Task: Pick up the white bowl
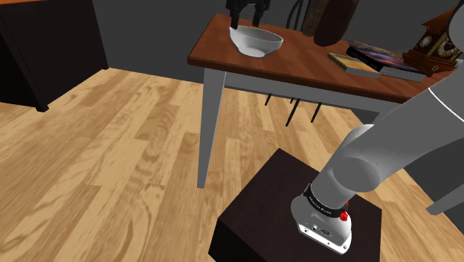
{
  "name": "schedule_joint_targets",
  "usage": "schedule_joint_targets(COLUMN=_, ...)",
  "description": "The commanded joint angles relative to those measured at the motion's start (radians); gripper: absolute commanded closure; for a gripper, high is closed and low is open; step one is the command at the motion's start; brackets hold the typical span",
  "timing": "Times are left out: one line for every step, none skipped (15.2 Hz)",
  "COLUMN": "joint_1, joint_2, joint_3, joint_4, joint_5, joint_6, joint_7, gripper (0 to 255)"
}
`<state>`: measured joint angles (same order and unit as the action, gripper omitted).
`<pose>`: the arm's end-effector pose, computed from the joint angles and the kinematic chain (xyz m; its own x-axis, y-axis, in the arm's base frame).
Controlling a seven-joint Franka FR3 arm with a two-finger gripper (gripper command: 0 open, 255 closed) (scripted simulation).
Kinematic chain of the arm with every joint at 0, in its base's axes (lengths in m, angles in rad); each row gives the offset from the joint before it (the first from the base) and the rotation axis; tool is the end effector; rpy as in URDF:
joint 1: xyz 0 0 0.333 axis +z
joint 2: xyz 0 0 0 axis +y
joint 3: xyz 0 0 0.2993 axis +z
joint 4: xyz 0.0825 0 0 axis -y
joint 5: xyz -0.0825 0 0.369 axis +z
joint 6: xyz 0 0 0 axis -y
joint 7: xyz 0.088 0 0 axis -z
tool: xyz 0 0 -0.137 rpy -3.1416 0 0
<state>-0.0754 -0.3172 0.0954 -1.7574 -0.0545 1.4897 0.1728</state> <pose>0.4351 0.0079 0.6402 0.9853 -0.1592 0.0620 -0.1637 -0.9837 0.0741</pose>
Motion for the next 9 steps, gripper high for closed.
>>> schedule_joint_targets(joint_1=0.000, joint_2=-0.008, joint_3=0.001, joint_4=-0.036, joint_5=-0.001, joint_6=0.027, joint_7=0.003, gripper=0)
schedule_joint_targets(joint_1=0.001, joint_2=-0.013, joint_3=0.000, joint_4=-0.055, joint_5=0.000, joint_6=0.041, joint_7=0.004, gripper=0)
schedule_joint_targets(joint_1=0.001, joint_2=-0.017, joint_3=0.000, joint_4=-0.073, joint_5=0.000, joint_6=0.055, joint_7=0.005, gripper=0)
schedule_joint_targets(joint_1=0.001, joint_2=-0.024, joint_3=0.000, joint_4=-0.102, joint_5=0.001, joint_6=0.076, joint_7=0.006, gripper=0)
schedule_joint_targets(joint_1=0.001, joint_2=-0.024, joint_3=0.000, joint_4=-0.102, joint_5=0.001, joint_6=0.076, joint_7=0.006, gripper=0)
schedule_joint_targets(joint_1=0.001, joint_2=-0.024, joint_3=0.000, joint_4=-0.102, joint_5=0.001, joint_6=0.076, joint_7=0.006, gripper=0)
schedule_joint_targets(joint_1=0.002, joint_2=-0.024, joint_3=0.001, joint_4=-0.102, joint_5=0.001, joint_6=0.076, joint_7=0.007, gripper=255)
schedule_joint_targets(joint_1=0.002, joint_2=-0.024, joint_3=0.001, joint_4=-0.101, joint_5=0.001, joint_6=0.076, joint_7=0.007, gripper=255)
schedule_joint_targets(joint_1=0.002, joint_2=-0.025, joint_3=0.001, joint_4=-0.102, joint_5=0.001, joint_6=0.076, joint_7=0.007, gripper=255)
